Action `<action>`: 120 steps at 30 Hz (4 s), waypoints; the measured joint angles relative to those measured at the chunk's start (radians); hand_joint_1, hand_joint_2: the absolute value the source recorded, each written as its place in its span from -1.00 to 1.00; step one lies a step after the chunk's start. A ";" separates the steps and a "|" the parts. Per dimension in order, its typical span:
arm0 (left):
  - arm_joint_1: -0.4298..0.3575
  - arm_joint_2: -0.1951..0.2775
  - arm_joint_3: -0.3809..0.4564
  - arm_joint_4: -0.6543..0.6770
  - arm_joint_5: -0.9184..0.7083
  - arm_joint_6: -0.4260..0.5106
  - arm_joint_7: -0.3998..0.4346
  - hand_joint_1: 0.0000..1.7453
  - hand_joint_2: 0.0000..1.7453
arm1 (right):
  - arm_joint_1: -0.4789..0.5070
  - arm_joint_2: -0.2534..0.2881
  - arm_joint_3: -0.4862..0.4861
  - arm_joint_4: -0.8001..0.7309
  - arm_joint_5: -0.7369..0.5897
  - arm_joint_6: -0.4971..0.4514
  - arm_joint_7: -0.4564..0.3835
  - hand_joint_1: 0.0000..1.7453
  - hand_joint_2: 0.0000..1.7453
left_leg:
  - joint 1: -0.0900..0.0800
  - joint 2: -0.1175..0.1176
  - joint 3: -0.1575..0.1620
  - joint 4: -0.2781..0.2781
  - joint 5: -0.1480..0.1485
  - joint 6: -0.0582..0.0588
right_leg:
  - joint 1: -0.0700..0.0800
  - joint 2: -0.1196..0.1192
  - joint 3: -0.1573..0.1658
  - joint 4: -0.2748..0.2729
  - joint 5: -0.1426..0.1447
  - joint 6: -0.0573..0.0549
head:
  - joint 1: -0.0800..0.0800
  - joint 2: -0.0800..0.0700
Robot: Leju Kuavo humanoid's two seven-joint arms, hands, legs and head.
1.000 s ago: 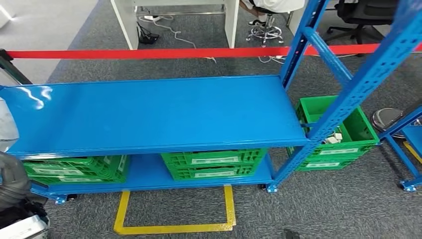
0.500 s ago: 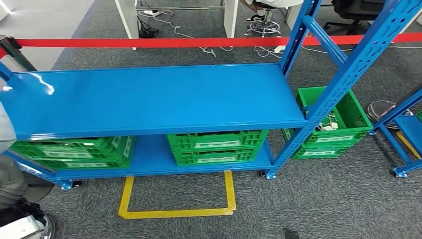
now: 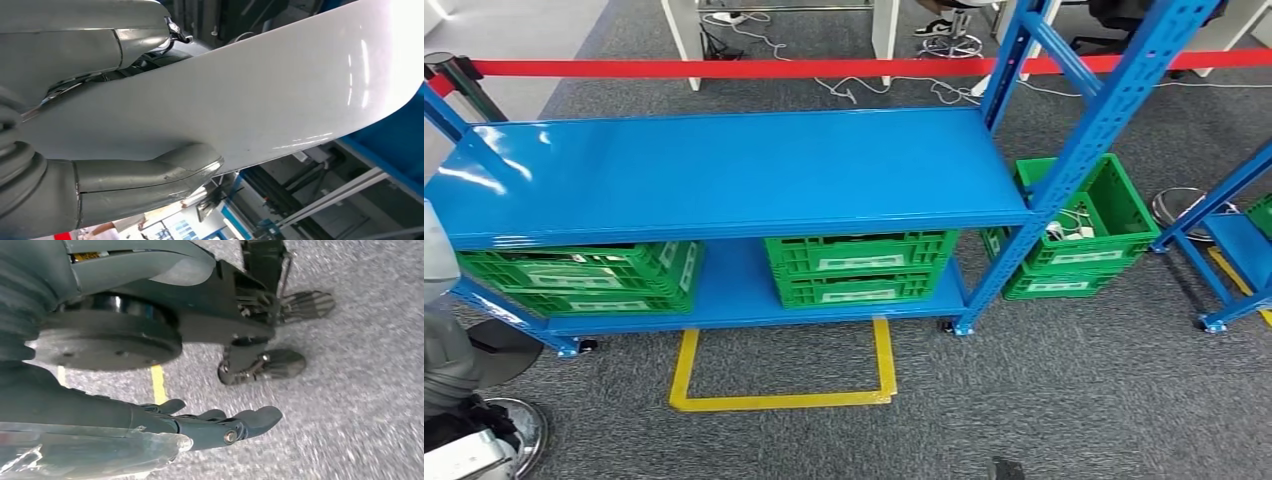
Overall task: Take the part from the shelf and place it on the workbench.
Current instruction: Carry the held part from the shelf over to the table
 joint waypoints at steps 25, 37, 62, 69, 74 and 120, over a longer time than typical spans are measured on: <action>-0.005 0.007 0.010 0.006 0.024 0.000 0.008 1.00 1.00 | 0.003 -0.005 0.018 0.000 0.014 0.041 0.003 -1.00 1.00 | -0.004 -0.058 0.043 0.036 -0.088 0.027 | -0.014 0.008 -0.181 0.254 -0.028 0.012 | -0.009 0.000; -0.007 0.007 0.018 0.007 0.024 0.001 0.000 1.00 1.00 | 0.001 -0.006 0.020 0.000 0.017 0.047 0.003 -1.00 1.00 | 0.005 -0.027 -0.075 0.257 -0.200 -0.033 | -0.017 -0.019 -0.089 0.046 0.051 -0.014 | -0.023 0.000; -0.058 -0.059 0.096 -0.002 0.014 0.001 -0.010 1.00 1.00 | -0.001 -0.007 0.041 0.004 0.026 0.050 0.008 -1.00 1.00 | 0.014 -0.131 0.004 0.031 -0.045 -0.029 | -0.030 0.054 -0.088 0.084 0.016 0.010 | -0.019 0.000; -0.060 -0.058 0.096 -0.001 0.054 0.001 -0.010 1.00 1.00 | 0.002 -0.008 0.044 0.004 0.025 0.045 0.012 -1.00 1.00 | 0.007 -0.021 -0.109 0.305 -0.183 -0.039 | -0.020 -0.043 -0.101 0.081 0.030 -0.014 | -0.031 0.000; -0.059 -0.058 0.083 -0.001 0.058 0.001 -0.010 1.00 1.00 | 0.002 -0.017 0.042 0.003 -0.017 0.047 -0.005 -1.00 1.00 | -0.007 0.053 0.042 0.056 -0.090 -0.018 | -0.011 -0.098 -0.101 0.085 0.025 -0.002 | -0.032 0.000; -0.128 0.051 -0.057 0.194 0.189 -0.050 0.160 1.00 1.00 | -0.094 -0.172 0.074 -0.050 -0.195 0.107 0.117 -1.00 1.00 | 0.000 -0.115 0.027 0.032 -0.064 0.014 | -0.029 0.071 -0.146 0.122 0.045 0.018 | -0.019 0.000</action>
